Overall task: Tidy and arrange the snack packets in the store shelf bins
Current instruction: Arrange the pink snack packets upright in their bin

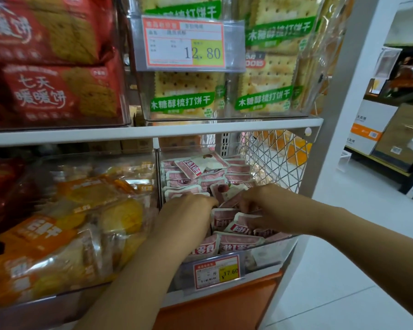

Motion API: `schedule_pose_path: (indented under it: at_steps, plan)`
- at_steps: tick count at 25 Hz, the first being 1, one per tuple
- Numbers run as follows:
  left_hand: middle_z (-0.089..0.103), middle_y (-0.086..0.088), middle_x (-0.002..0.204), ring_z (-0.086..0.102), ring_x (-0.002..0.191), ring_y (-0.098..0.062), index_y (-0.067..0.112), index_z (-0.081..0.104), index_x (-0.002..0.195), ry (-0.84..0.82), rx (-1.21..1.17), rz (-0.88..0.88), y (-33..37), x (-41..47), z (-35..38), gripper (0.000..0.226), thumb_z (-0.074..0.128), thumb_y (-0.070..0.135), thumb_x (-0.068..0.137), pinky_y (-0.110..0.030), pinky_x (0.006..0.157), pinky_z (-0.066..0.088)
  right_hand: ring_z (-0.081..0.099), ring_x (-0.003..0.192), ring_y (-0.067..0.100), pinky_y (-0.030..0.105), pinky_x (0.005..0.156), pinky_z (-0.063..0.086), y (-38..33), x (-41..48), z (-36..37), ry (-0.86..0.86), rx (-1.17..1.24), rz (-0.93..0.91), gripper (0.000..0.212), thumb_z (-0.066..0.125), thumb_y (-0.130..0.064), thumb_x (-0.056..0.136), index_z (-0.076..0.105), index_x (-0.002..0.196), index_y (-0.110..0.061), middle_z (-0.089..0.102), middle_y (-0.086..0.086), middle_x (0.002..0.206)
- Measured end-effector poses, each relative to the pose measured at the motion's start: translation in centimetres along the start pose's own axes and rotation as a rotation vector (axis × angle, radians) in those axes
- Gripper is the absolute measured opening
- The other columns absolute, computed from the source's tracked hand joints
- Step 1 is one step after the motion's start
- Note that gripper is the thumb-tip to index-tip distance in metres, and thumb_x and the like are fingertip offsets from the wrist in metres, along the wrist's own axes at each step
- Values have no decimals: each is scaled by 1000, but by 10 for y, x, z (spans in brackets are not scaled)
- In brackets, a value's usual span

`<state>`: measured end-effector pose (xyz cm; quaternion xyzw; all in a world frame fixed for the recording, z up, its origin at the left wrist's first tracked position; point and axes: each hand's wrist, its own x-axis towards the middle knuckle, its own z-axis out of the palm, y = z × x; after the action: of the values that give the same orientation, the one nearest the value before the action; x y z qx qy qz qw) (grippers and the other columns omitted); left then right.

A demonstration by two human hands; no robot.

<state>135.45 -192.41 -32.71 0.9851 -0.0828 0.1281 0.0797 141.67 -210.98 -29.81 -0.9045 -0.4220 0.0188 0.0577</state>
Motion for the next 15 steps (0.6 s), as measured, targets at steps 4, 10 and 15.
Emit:
schedule_pose_path:
  at_steps: [4,10,15]
  plan:
    - [62,2,89,63,82,-21,28,63,97,-63,24,-27,-4,11,5,14,59,18,89,-30,62,48,57,75,13,32,72,47,-8,-8,-3,86,101,0,16,60,-12,85,52,78,-25,62,-5,81]
    - [54,4,76,54,74,-17,26,53,85,-157,-238,-41,-11,14,-3,9,54,23,93,-31,60,41,58,62,18,34,59,49,-17,-6,-16,202,-123,-183,7,53,-19,90,58,88,-23,64,-2,71]
    - [64,3,99,60,87,-21,41,58,113,-178,-54,2,-8,7,-1,39,52,11,90,-30,64,44,63,89,17,21,69,41,-34,4,18,29,-69,-167,24,52,-13,92,69,106,-24,69,-2,104]
